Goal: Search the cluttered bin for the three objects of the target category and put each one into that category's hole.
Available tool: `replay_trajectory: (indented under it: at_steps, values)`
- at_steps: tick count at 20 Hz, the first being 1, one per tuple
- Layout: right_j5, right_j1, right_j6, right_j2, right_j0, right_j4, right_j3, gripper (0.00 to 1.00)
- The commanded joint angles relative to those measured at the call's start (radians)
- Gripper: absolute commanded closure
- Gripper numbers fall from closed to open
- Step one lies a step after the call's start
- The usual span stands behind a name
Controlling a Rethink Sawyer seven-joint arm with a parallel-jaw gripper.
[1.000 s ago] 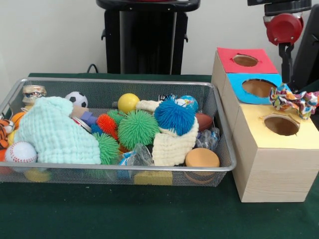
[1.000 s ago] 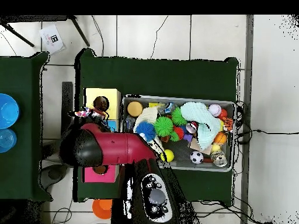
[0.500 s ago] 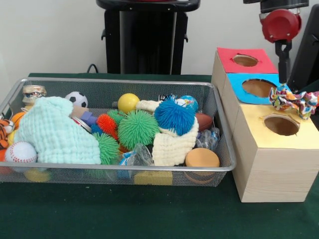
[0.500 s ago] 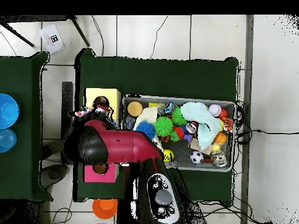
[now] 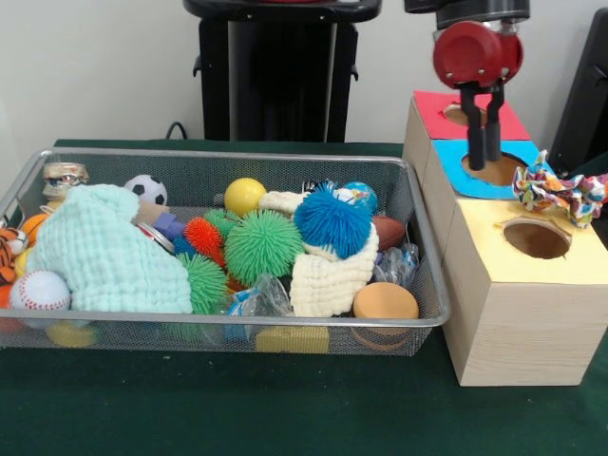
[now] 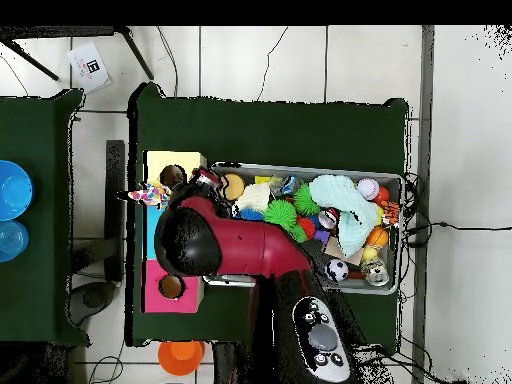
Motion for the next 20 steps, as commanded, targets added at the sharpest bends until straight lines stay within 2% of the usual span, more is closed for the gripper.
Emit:
replay_trajectory:
  at_steps: [1,6,10,16,20]
  values:
    - [0.008,0.076,0.217,0.021,-0.002,-0.056,0.060,0.00]
    - [0.071,0.081,0.210,-0.036,0.050,-0.047,0.018,0.00]
    - [0.093,0.095,0.199,-0.050,0.061,-0.044,0.003,0.00]
    - [0.130,0.066,0.190,-0.021,0.036,-0.029,0.017,0.00]
    - [0.175,0.051,0.177,0.033,-0.001,-0.011,0.040,0.00]
